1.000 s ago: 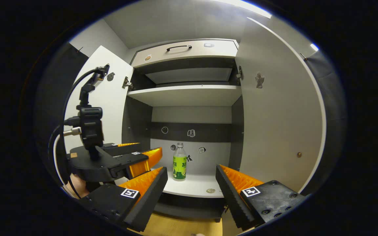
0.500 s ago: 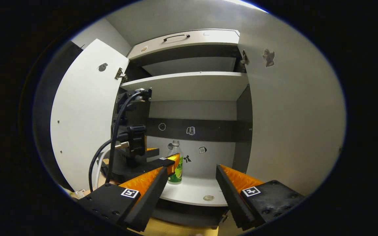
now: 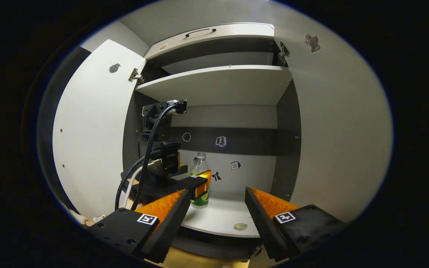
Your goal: Grasp the bottle in the cabinet with the left hand and place it on the coaster, then close the right door with the right hand and the left door with the left hand.
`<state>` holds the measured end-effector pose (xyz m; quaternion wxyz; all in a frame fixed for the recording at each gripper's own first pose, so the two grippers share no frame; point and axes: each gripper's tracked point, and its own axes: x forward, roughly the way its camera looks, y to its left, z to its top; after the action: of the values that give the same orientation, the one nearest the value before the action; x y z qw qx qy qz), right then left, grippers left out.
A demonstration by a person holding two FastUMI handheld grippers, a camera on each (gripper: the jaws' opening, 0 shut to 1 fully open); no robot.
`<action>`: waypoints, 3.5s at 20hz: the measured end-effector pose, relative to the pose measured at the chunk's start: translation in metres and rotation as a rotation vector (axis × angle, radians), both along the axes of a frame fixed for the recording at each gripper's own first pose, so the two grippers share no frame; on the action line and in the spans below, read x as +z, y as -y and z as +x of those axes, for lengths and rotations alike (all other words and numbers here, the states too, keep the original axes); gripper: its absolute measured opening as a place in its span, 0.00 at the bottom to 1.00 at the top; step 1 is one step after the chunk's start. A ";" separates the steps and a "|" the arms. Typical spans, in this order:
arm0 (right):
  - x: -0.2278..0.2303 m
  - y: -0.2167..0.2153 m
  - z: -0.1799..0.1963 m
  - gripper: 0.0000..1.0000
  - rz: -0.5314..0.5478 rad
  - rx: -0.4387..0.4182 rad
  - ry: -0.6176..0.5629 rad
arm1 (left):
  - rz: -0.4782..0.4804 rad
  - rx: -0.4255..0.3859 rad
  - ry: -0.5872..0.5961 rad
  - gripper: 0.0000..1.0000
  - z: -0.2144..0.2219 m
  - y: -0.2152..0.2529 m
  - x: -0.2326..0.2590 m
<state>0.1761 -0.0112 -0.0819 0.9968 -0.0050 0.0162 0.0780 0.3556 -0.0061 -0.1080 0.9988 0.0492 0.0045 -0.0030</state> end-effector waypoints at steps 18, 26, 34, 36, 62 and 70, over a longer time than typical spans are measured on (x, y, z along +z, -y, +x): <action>-0.013 0.003 0.014 0.98 -0.015 0.046 -0.012 | -0.028 0.006 0.034 0.77 0.028 0.001 -0.003; 0.002 0.007 -0.017 0.98 -0.038 -0.004 0.025 | -0.036 -0.029 0.065 0.77 -0.043 0.000 0.033; 0.019 -0.004 -0.082 0.98 -0.041 -0.094 0.023 | -0.033 -0.046 0.051 0.78 -0.161 -0.010 0.043; 0.019 -0.009 -0.104 0.98 -0.055 -0.123 0.012 | -0.039 -0.062 0.050 0.77 -0.192 -0.008 0.047; -0.157 -0.027 -0.168 0.98 -0.231 -0.179 -0.159 | -0.064 -0.228 -0.102 0.78 -0.404 0.041 -0.213; -0.190 -0.004 -0.180 0.98 -0.202 -0.188 -0.227 | -0.079 -0.216 -0.104 0.78 -0.409 0.055 -0.247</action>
<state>-0.0043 -0.0076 -0.2714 0.9859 -0.0946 0.1366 -0.0173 -0.0535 -0.0610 -0.3552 0.9922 0.0097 0.0508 -0.1132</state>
